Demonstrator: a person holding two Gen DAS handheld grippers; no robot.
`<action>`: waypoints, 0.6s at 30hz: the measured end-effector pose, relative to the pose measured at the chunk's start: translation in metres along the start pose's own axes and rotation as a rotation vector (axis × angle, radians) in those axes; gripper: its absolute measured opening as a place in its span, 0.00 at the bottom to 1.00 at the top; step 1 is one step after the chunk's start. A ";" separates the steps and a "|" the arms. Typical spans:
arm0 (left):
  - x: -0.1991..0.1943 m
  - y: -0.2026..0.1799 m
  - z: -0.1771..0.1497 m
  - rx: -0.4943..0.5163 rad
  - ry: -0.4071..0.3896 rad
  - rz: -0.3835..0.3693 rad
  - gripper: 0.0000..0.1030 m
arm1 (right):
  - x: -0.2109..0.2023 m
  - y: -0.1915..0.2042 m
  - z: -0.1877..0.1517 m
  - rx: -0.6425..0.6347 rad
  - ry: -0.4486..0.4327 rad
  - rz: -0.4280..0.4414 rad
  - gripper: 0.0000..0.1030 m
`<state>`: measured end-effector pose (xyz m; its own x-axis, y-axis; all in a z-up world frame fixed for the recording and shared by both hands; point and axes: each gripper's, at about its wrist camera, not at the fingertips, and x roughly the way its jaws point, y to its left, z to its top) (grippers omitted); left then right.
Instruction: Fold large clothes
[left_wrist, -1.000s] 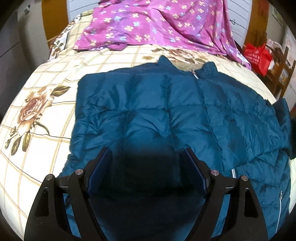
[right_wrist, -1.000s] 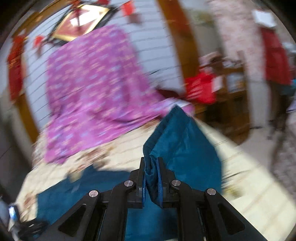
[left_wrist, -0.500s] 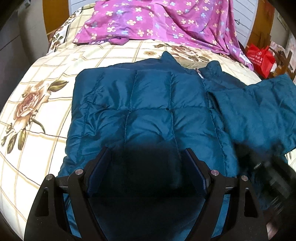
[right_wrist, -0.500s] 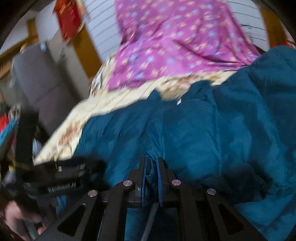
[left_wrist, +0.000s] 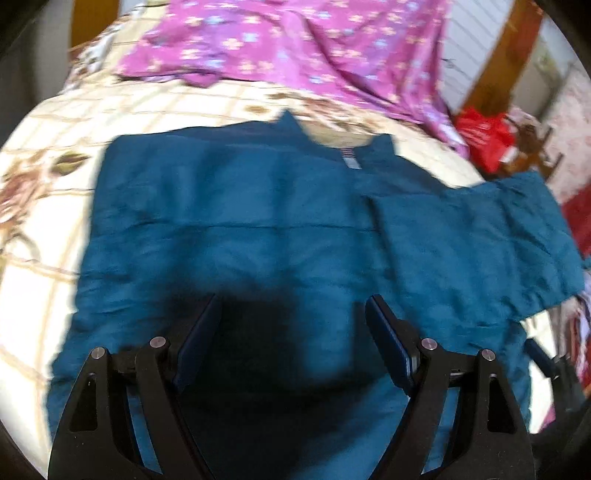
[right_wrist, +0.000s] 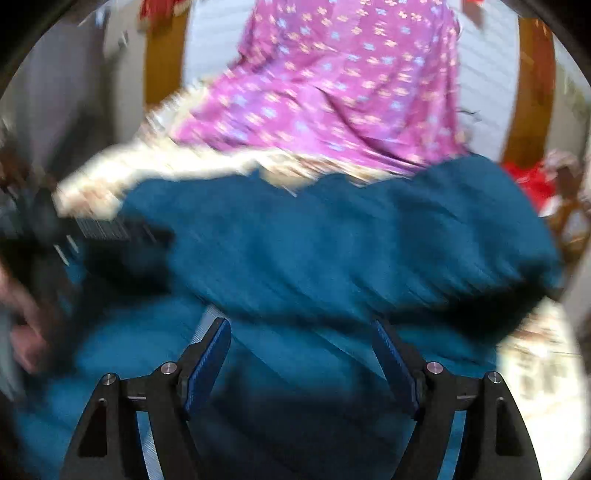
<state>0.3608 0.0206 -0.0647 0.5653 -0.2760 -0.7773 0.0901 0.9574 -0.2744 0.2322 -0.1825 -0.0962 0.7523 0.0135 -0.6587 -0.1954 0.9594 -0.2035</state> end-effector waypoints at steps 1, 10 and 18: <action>0.002 -0.009 0.001 0.016 -0.002 -0.032 0.78 | 0.001 -0.005 -0.010 -0.003 0.014 -0.039 0.74; 0.037 -0.053 0.011 0.105 0.020 -0.167 0.79 | 0.020 -0.036 -0.042 0.117 0.122 0.035 0.75; 0.040 -0.051 0.017 0.042 0.016 -0.356 0.76 | 0.017 -0.037 -0.047 0.116 0.133 0.052 0.75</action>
<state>0.3933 -0.0378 -0.0723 0.4797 -0.5941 -0.6457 0.3133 0.8033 -0.5065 0.2226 -0.2312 -0.1340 0.6519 0.0336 -0.7576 -0.1516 0.9846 -0.0867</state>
